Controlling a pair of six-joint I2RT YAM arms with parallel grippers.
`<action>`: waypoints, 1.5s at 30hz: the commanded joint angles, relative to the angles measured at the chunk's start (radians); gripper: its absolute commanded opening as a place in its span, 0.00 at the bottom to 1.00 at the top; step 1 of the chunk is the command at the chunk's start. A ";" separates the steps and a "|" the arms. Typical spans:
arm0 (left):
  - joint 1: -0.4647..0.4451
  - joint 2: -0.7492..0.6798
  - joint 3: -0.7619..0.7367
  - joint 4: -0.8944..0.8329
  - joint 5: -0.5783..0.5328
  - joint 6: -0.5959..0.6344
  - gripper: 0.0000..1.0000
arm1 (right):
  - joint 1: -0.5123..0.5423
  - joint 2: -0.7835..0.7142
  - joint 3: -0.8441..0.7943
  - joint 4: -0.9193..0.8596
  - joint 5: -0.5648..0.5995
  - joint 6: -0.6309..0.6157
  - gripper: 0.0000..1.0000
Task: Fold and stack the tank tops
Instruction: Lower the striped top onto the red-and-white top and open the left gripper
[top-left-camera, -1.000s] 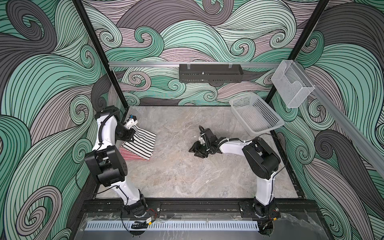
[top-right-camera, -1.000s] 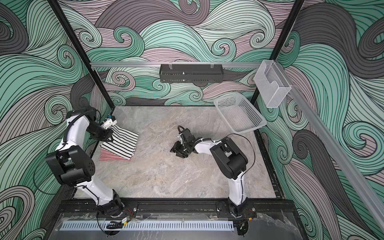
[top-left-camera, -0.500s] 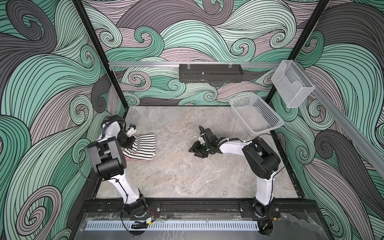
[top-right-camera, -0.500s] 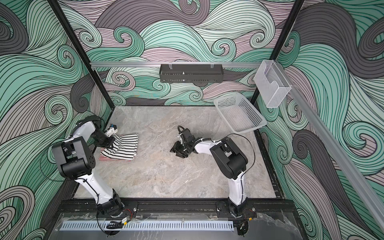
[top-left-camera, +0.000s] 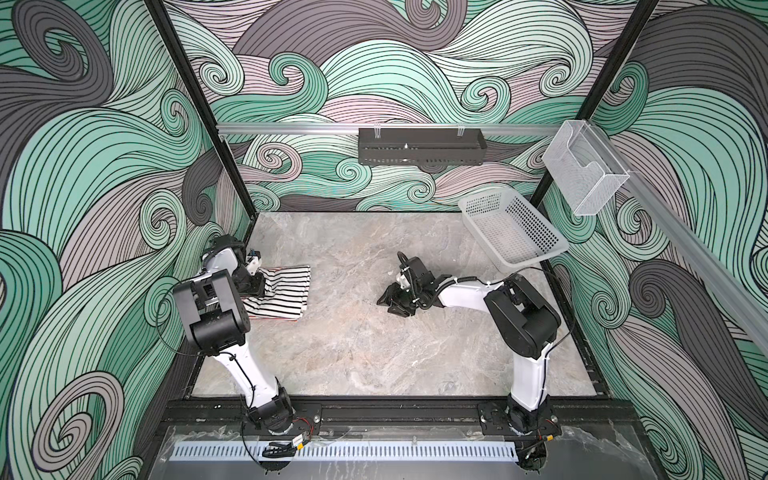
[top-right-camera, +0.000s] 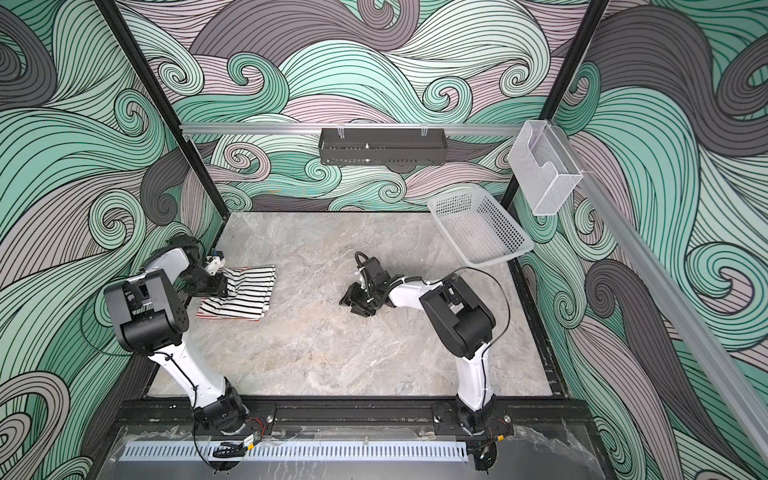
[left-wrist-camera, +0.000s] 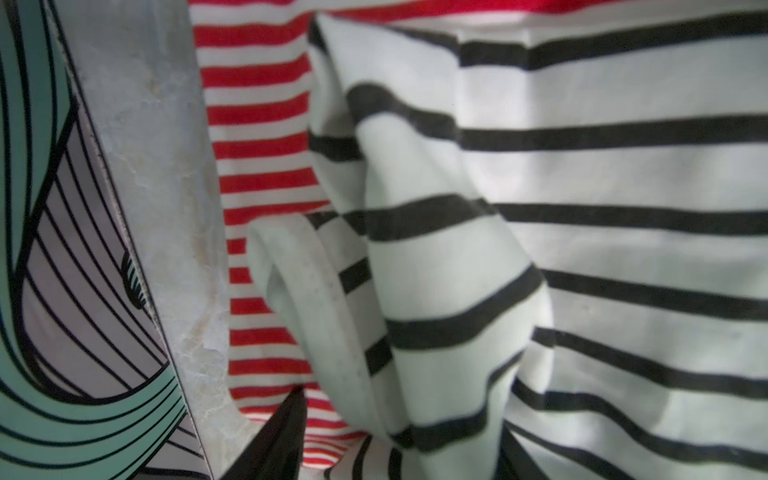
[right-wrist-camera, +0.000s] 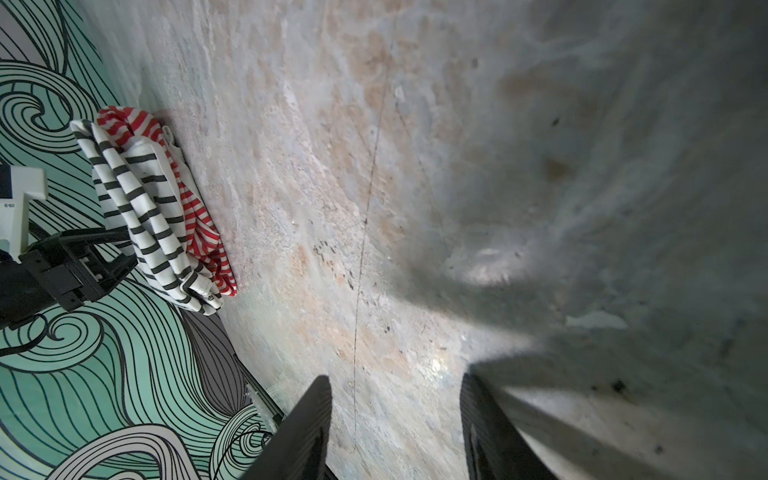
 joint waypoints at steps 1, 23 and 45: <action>0.014 -0.084 -0.021 0.043 -0.037 -0.029 0.60 | 0.003 0.005 -0.003 0.003 -0.008 0.013 0.52; 0.045 -0.096 -0.079 0.122 -0.027 -0.037 0.51 | 0.004 0.011 0.034 -0.029 -0.018 0.000 0.52; 0.074 -0.326 -0.095 0.107 0.113 -0.136 0.58 | -0.052 -0.071 0.149 -0.261 -0.006 -0.171 0.58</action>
